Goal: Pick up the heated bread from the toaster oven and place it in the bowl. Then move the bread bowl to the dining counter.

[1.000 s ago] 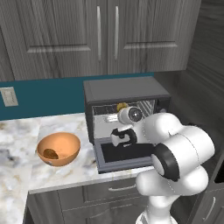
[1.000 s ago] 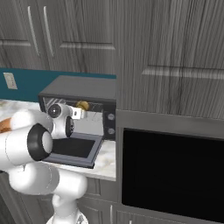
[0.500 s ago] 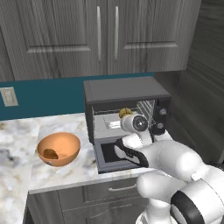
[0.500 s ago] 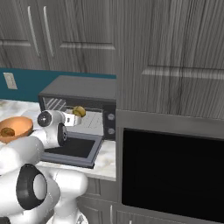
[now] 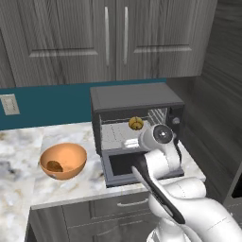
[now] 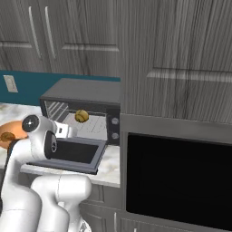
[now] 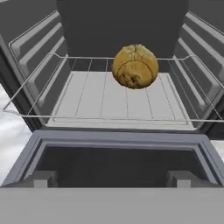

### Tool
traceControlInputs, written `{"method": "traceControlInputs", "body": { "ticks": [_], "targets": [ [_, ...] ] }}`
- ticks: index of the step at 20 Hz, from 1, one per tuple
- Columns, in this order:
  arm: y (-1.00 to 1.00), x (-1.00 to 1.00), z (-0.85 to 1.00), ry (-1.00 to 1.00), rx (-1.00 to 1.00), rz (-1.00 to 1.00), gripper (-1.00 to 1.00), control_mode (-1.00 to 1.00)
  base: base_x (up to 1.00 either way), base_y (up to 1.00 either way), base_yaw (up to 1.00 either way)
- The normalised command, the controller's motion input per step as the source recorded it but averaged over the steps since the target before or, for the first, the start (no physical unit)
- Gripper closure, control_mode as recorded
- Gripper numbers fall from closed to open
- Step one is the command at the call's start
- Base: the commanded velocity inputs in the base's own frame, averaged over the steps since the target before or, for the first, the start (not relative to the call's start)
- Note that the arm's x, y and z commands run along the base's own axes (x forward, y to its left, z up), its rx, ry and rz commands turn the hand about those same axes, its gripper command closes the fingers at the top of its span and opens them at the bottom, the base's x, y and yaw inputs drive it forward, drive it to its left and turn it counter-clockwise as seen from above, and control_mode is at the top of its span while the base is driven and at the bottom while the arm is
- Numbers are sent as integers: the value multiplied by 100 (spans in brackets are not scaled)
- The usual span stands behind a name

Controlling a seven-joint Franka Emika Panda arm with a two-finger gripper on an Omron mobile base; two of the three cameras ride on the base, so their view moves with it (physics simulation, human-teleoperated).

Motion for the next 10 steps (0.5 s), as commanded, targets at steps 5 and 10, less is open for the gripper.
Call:
{"method": "traceControlInputs", "body": {
  "ticks": [5, 10],
  "targets": [
    [-20, -81, -15, 1, 0, -3, -100, -100, 0, 0, 0],
    [-2, -11, 29, -17, 1, -4, -100, -100, 0, 0, 0]
  ]
}}
